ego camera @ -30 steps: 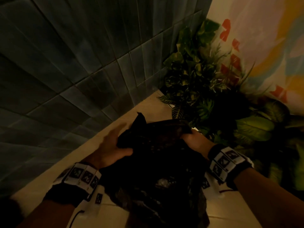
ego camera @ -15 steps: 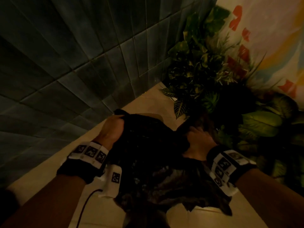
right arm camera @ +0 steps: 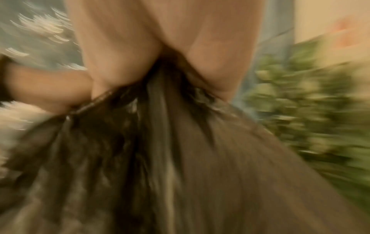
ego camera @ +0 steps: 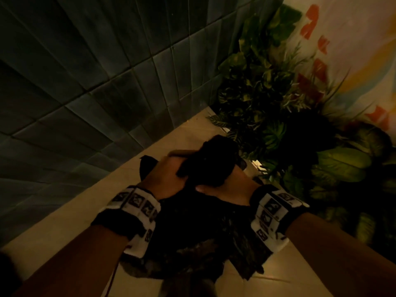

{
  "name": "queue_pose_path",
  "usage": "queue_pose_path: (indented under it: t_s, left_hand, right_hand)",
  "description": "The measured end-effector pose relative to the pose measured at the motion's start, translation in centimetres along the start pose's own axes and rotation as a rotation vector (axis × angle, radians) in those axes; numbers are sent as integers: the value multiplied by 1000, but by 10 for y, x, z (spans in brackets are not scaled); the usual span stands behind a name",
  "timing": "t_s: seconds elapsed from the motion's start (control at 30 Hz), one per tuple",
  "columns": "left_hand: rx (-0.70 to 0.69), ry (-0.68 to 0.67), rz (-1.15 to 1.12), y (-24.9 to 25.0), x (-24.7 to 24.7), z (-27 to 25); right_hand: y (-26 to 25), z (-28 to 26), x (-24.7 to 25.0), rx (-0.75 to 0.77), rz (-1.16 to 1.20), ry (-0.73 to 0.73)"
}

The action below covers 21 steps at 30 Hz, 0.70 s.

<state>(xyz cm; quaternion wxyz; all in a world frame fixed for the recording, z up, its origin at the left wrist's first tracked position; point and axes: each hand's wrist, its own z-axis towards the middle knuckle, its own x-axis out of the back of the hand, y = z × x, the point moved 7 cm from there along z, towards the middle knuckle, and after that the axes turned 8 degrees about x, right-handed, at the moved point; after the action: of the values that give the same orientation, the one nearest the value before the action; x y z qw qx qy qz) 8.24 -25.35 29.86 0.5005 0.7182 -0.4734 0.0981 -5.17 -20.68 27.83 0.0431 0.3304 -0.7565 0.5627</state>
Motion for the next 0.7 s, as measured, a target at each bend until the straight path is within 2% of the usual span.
queue_pose_path:
  t_s: [0.07,0.1,0.17,0.2,0.23,0.3,0.33,0.43,0.5,0.53,0.57,0.6,0.67,0.7]
  left_hand:
    - [214,207,-197,-31,22,7]
    - [333,265,-336,-48,29,7]
    - [488,289,-621,-73,32,8]
    - [523,281,-665,-82,33,8]
    - [530,269,-605,-87,36,7]
    - [446,232,-214,-88,43,0]
    - [326,207,-10,-80,46,-5]
    - [-62,174,444,-26,30,-21]
    - [-246,76,576,11,2,-22]
    - [-306,28,555,20,-10,-18]
    - [-330,-28,442,25,-16,-15]
    - [-318,-87,229,27,-16,-11]
    - [-220,-155,-142,19,-4,1]
    - [-136,-172,-214,16,4,4]
  right_hand:
    - [25,-12,10,-162,-45,38]
    - [41,-18,11,-249,-192,-11]
    - [75,-30,11,-389,-367,-87]
    - [82,-34,13,-419,-319,-64]
    - [79,-37,16,-407,-221,-20]
    - [68,-42,20,-438,104,106]
    - [60,-43,24,-431,233,165]
    - [26,-27,24,-295,311,132]
    - [9,-12,13,-200,338,43]
    - [6,-6,10,-174,378,13]
    - [5,-2,7,-176,444,-8]
    - [5,0,6,-205,535,-18]
    - [7,-1,9,-276,672,9]
    - [12,-3,14,-299,690,52]
